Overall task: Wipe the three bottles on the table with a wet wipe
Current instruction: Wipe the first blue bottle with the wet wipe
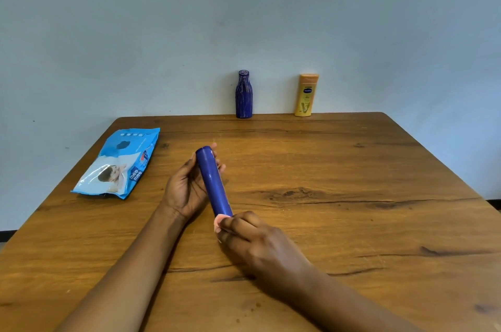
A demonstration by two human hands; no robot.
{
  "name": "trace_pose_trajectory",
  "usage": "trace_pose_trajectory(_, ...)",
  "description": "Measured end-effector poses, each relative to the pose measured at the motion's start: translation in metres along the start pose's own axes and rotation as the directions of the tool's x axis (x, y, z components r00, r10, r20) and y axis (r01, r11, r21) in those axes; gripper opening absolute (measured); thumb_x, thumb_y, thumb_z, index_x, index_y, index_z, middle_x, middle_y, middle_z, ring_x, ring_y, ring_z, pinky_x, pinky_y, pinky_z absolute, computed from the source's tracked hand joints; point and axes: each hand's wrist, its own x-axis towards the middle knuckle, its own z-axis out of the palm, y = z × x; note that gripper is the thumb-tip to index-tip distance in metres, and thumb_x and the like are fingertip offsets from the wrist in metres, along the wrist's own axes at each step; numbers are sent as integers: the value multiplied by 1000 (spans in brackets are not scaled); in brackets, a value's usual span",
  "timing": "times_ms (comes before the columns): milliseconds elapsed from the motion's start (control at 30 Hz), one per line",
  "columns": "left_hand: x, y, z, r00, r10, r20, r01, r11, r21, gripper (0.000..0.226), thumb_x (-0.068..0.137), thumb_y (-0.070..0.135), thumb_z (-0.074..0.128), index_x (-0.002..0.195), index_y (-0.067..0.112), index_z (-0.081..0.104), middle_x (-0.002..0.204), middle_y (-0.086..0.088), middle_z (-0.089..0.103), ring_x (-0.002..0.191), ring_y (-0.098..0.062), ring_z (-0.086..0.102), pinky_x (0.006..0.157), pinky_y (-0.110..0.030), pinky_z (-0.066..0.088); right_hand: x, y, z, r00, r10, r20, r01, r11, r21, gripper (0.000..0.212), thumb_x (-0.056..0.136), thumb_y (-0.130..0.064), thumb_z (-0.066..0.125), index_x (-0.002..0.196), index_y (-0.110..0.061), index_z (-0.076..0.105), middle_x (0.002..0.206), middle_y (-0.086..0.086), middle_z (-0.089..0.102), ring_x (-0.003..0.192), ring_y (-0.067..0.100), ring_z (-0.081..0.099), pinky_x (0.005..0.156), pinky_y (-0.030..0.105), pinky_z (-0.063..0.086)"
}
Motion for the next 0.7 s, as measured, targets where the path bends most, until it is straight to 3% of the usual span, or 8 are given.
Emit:
trace_pose_trajectory(167,5,-3,1,989,126,-72,-99,949,299,44,92,37,48,124,8,58,106,-5,67,92,-14,66,88,-35,54,11,-2,4,999,-40,-33,40,999,1,35,95,-12,52,130,-7,50,129,8,50,108,22,47,76,37,55)
trace_pose_trajectory(333,7,0,-3,975,135,-177,-74,946,317,30,87,31,57,104,7,62,84,-12,68,74,-23,68,65,-38,58,5,-3,11,999,-39,-21,41,990,138,27,92,-13,55,118,-9,62,119,7,58,103,23,54,76,38,54)
trace_pose_trajectory(433,7,-1,-2,976,117,-183,-54,947,318,35,83,30,60,108,5,61,91,-13,67,83,-23,67,73,-40,59,1,9,-2,983,116,-144,-68,952,299,25,86,-9,62,110,-12,68,111,3,63,96,16,60,79,26,51)
trace_pose_trajectory(500,7,-1,-1,977,99,-188,-33,946,322,43,83,30,61,117,4,59,101,-14,67,93,-24,64,80,-40,57,10,27,-11,940,211,-269,-127,946,298,27,81,-3,62,106,-11,70,108,4,65,96,17,62,82,23,49)
trace_pose_trajectory(600,5,0,3,985,94,-143,-48,953,299,34,89,26,55,116,6,61,107,-11,69,94,-19,66,84,-39,54,35,49,-26,881,345,-325,-255,923,289,28,84,1,60,109,-8,69,110,4,64,102,17,61,85,27,51)
trace_pose_trajectory(700,4,1,2,991,73,-113,-48,977,207,36,86,23,56,117,5,60,109,-13,69,96,-20,68,84,-40,56,64,58,-36,859,357,-367,-268,925,271,30,86,1,60,114,-9,66,114,4,62,104,14,59,86,23,49)
